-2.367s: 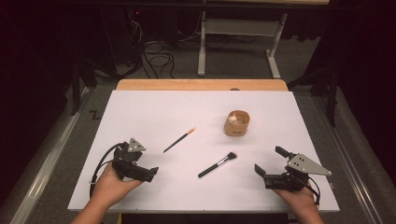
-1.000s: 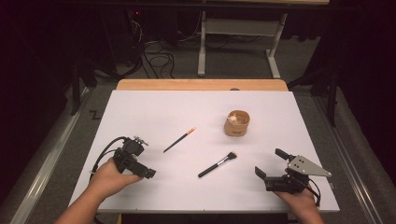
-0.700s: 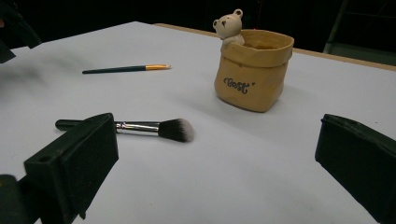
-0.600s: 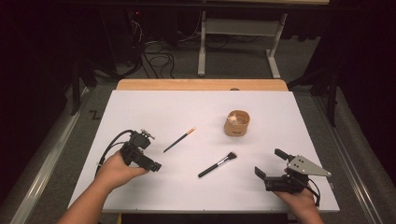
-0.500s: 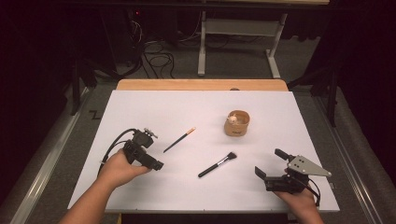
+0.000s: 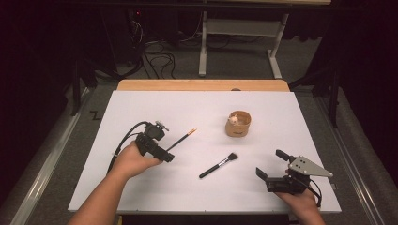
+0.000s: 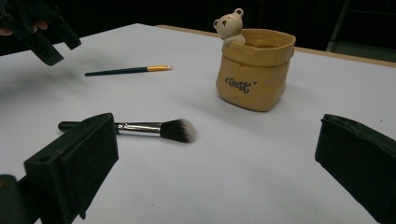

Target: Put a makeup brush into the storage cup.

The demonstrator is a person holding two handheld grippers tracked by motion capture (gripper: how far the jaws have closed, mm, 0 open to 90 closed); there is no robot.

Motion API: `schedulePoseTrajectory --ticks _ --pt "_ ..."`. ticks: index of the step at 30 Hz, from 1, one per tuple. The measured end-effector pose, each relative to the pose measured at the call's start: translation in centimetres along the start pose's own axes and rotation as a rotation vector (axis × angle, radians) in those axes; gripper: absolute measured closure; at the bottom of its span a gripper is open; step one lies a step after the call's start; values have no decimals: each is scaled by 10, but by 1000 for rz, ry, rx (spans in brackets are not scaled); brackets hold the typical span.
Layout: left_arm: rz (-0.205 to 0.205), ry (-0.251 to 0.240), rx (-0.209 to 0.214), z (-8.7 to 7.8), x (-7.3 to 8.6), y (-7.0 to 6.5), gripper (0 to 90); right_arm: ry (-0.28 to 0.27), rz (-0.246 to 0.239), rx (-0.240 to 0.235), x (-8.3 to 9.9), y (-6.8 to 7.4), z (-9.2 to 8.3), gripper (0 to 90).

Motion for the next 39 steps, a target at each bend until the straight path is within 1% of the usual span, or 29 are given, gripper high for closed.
schedulePoseTrajectory --ticks 1,3,4,5,6,8,11,12,13,14,15,17,19,20,23,28,29,32,33,34,36,37,39 --pt "-3 -1 9 0 -3 0 79 1 2 0 0 0 0 3" --pt "-2 -1 13 0 -7 1 89 -5 5 1 0 1 -1 3" --pt "-2 -1 13 0 -7 1 90 -5 5 1 0 1 -1 3" --pt "-4 -3 17 0 -12 2 96 -6 7 1 0 0 -1 3" --pt "-4 -3 17 0 -12 2 102 -6 7 1 0 0 -1 3" --pt "0 -1 21 -1 -20 3 103 -6 10 -4 0 0 0 3" --pt "10 5 21 -1 -24 3 103 -4 11 -8 0 -1 0 3" --pt "9 -1 18 -1 -28 3 99 -11 4 -7 0 -1 0 3" --pt "9 -1 18 -1 -28 3 80 -11 4 -7 0 -1 0 3" --pt "4 -4 12 0 -30 3 80 -12 3 -4 -1 0 0 3" --pt "19 -2 9 1 -34 1 70 -14 6 -3 -1 0 0 2" --pt "20 -3 7 1 -35 1 70 -12 9 -4 -1 -1 0 3" --pt "26 -7 6 -1 -40 -2 70 -11 10 -4 -1 -1 -1 3" --pt "26 -7 6 -1 -40 -2 71 -11 10 -4 -1 -1 -1 3" --pt "34 -13 4 -7 -47 -4 72 -13 8 -9 -1 -1 -1 3" --pt "34 -27 5 -10 -55 -5 88 -12 11 -11 -1 0 -1 3" --pt "35 -27 6 -8 -58 -4 91 -13 11 -11 -1 0 -1 3" --pt "40 -25 11 -5 -61 -4 110 -12 15 -9 -1 0 -1 3" --pt "43 -19 11 1 -62 -4 112 -12 16 -11 -1 0 -1 3" --pt "43 -19 11 1 -62 -4 116 -12 16 -11 -1 0 -1 3" --pt "53 -5 5 7 -63 -4 122 -17 11 -13 -1 0 -1 3" --pt "59 2 12 12 -64 -4 147 -15 14 -15 -1 0 -1 3" --pt "64 3 5 17 -65 -3 160 -15 11 -17 -1 0 -1 3"
Point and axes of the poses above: each handheld gripper's, and its own axes: z roughly forward along the jaws, x roughly out of its underside, y roughly to its left, the point moved 1 cm from there along z, roughly forward along the jaws, and after that the axes turned 2 degrees about z, right-handed, at the moved point
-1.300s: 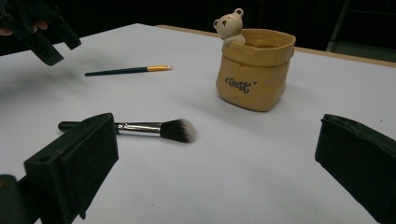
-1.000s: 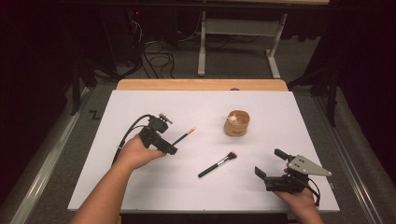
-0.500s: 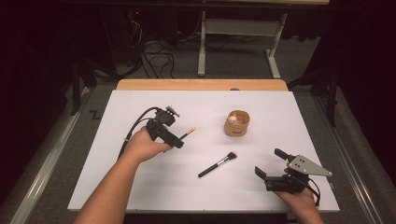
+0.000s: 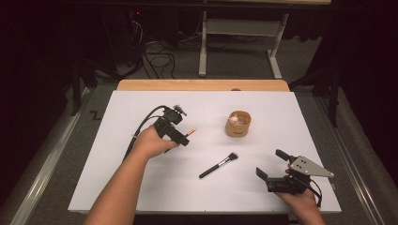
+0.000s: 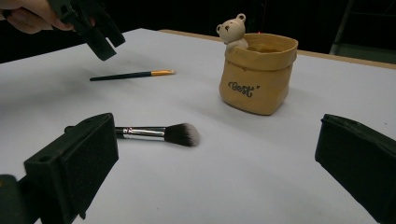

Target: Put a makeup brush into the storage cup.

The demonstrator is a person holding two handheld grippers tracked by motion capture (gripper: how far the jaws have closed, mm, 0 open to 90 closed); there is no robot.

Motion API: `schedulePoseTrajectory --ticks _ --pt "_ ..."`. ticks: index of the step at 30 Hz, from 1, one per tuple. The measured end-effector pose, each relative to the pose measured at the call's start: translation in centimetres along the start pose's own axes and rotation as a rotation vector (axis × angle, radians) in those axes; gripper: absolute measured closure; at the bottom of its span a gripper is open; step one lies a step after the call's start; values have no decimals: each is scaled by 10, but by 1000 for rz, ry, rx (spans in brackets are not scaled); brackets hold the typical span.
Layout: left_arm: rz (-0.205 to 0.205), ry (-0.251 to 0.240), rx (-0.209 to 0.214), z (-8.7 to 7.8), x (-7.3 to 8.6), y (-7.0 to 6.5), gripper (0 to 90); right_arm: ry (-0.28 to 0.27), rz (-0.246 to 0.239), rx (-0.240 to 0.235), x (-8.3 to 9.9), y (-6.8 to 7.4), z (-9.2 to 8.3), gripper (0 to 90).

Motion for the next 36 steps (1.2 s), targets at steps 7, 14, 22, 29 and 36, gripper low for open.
schedulePoseTrajectory --ticks 7,14,22,29,36 --pt "-6 21 -3 13 -1 9 270 5 -3 0 0 2 2 3" --pt "-4 26 19 17 -1 15 443 8 -1 -11 1 2 2 3" --pt "7 49 16 21 0 16 556 7 -1 -10 1 2 2 3" --pt "28 79 18 25 2 16 632 7 5 -5 1 2 3 3" --pt "36 103 25 26 3 15 685 5 3 -6 1 1 2 3"
Point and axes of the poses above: each handheld gripper's, and its own axes: z roughly forward along the jaws, x roughly out of its underside, y roughly to its left, the point moved 1 cm from there along z, roughly forward along the jaws, and after that the axes turned 2 degrees about z, right-handed, at the moved point
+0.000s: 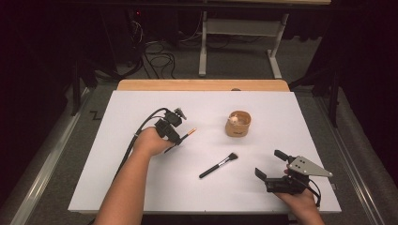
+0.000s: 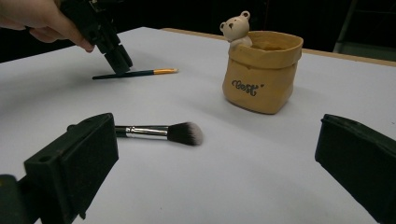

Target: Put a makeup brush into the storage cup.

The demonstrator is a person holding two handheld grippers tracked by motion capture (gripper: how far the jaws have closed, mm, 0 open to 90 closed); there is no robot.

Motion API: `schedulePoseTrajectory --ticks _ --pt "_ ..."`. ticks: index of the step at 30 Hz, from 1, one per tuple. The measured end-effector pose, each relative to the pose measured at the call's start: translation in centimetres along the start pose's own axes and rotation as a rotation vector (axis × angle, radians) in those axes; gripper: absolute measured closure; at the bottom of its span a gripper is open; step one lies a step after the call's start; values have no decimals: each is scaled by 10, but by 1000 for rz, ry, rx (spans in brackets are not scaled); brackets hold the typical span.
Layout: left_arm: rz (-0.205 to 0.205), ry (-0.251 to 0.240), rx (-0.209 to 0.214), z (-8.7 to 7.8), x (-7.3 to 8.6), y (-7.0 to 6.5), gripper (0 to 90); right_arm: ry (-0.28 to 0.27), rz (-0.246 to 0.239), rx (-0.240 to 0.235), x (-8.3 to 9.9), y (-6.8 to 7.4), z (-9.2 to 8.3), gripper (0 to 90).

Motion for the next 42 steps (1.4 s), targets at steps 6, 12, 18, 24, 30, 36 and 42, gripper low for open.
schedulePoseTrajectory --ticks 6,12,18,24,30,36,42 --pt "2 17 -5 2 0 -1 735 0 -4 -6 0 0 0 3" --pt "5 30 -14 4 1 -1 772 -4 1 0 0 0 0 3" --pt "12 51 -22 6 1 -2 790 -3 -1 0 0 0 0 3" --pt "8 52 -30 7 1 -1 805 -5 0 3 0 0 0 3" --pt "17 58 -30 7 1 -1 808 -5 1 3 0 0 0 3" --pt "16 58 -36 7 2 -1 826 3 0 -4 0 0 0 3" --pt "10 61 -36 7 1 -1 831 1 4 0 0 0 0 3"
Point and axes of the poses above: each handheld gripper's, and its own axes: z roughly forward along the jaws, x roughly out of its underside, y roughly to its left, the point moved 1 cm from there along z, roughly forward along the jaws, and after that the axes turned 2 degrees about z, right-handed, at the moved point
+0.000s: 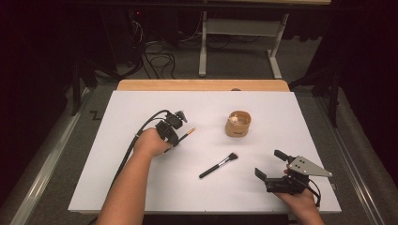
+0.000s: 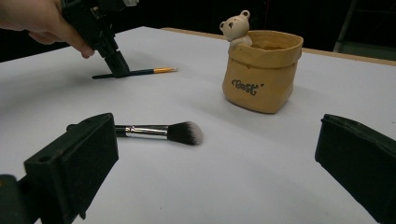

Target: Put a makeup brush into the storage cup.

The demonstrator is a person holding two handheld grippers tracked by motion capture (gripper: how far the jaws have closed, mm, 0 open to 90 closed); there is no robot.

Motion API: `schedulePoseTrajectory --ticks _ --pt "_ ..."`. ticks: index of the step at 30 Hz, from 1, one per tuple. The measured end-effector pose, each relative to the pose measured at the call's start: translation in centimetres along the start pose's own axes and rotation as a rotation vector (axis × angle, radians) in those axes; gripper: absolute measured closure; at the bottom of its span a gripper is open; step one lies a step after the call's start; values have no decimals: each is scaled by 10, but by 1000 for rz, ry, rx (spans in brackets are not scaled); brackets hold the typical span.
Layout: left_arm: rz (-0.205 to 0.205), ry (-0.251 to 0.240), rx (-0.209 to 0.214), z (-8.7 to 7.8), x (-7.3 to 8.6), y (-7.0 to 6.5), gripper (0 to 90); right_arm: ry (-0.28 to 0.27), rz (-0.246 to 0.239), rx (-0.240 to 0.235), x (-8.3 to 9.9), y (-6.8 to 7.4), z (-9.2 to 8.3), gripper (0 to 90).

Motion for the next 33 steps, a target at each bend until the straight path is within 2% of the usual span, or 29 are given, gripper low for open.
schedulePoseTrajectory --ticks 18,19,25,33 --pt "-2 4 -5 -1 0 -1 842 -1 -4 3 0 -1 -1 3" --pt "-11 -10 -14 -3 0 0 842 -3 -6 2 0 -1 -1 3" --pt "-12 -26 -3 -10 2 0 842 -2 -3 6 0 -1 -1 3" --pt "6 -38 -7 -16 4 -4 842 -1 -5 -3 0 0 -1 3"
Point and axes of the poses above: each handheld gripper's, and its own axes: z roughly forward along the jaws, x roughly out of its underside, y roughly to its left, the point moved 1 cm from there along z, roughly forward along the jaws, and after that the axes turned 2 degrees about z, right-handed, at the moved point
